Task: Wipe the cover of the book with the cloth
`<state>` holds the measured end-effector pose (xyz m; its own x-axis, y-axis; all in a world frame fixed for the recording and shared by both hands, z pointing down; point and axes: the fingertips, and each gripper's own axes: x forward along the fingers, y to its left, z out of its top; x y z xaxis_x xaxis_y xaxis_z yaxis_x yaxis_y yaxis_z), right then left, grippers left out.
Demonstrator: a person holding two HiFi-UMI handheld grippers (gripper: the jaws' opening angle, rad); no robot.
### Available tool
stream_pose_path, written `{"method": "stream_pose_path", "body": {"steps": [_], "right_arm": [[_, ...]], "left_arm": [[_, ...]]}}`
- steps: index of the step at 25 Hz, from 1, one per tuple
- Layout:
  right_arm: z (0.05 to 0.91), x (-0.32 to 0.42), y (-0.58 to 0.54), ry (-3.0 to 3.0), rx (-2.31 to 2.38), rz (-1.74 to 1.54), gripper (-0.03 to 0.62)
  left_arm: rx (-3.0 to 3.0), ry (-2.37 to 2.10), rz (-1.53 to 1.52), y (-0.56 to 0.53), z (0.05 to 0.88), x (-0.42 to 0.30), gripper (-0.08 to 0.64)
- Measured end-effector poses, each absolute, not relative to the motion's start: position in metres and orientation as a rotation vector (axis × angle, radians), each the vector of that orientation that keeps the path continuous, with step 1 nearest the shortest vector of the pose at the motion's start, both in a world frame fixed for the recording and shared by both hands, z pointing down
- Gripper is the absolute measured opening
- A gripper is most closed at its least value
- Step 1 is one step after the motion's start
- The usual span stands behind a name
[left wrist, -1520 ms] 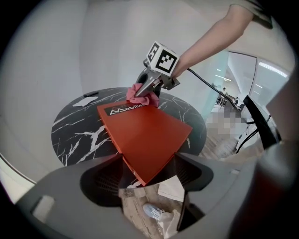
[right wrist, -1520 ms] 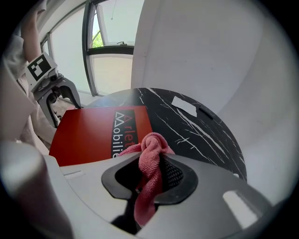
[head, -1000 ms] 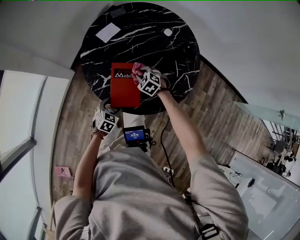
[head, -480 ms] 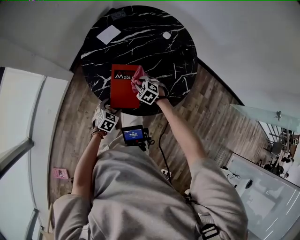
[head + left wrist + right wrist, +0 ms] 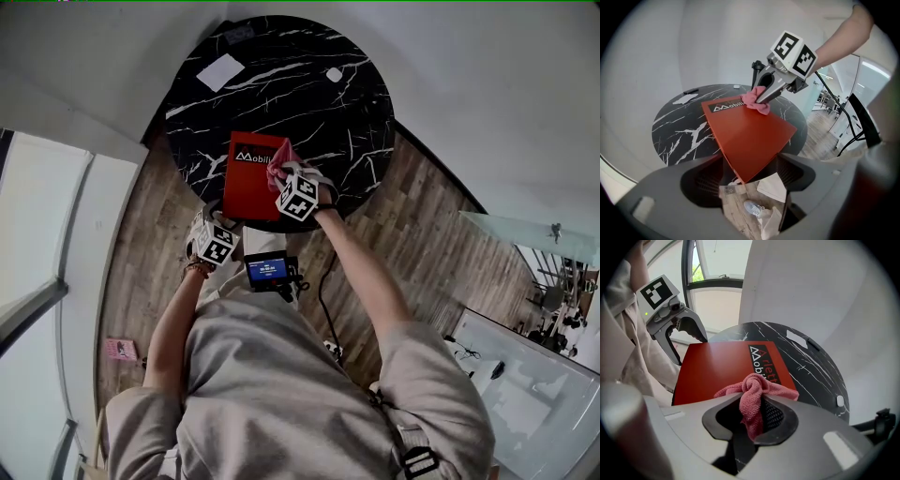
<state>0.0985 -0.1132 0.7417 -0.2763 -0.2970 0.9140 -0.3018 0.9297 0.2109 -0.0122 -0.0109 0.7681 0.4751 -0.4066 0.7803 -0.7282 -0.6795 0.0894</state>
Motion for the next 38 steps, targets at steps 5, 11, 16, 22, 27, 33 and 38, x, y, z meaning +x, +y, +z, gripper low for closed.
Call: {"method": "stream_pose_path", "body": {"steps": [5,11,16,22,27,33,38], "right_arm": [[0.729,0.107,-0.132,-1.850,0.589,0.001,0.089],[0.710,0.126,-0.175,-1.878,0.763,0.084,0.091],[0.732,0.124,-0.164,-1.849,0.626,0.099,0.091],[0.739,0.120,-0.141,-1.841,0.554,0.078,0.087],[0.742,0.115,-0.111,-1.820,0.479,0.020,0.084],[0.743,0.109,-0.076,-1.810,0.399,-0.020,0.083],[0.746,0.105,-0.048,-1.812,0.327,-0.005,0.084]], "left_arm": [[2.287,-0.958,1.110,-0.008,0.774,-0.017,0.350],[2.325,-0.963,1.065,-0.008,0.765,-0.014,0.350],[2.337,-0.983,1.043,-0.013,0.761,-0.014,0.350],[2.345,-0.968,1.056,-0.014,0.762,-0.013,0.348],[2.358,-0.953,1.064,-0.014,0.761,-0.011,0.348],[2.371,-0.946,1.084,-0.014,0.761,-0.011,0.347],[2.378,-0.943,1.081,-0.015,0.762,-0.011,0.347]]}}
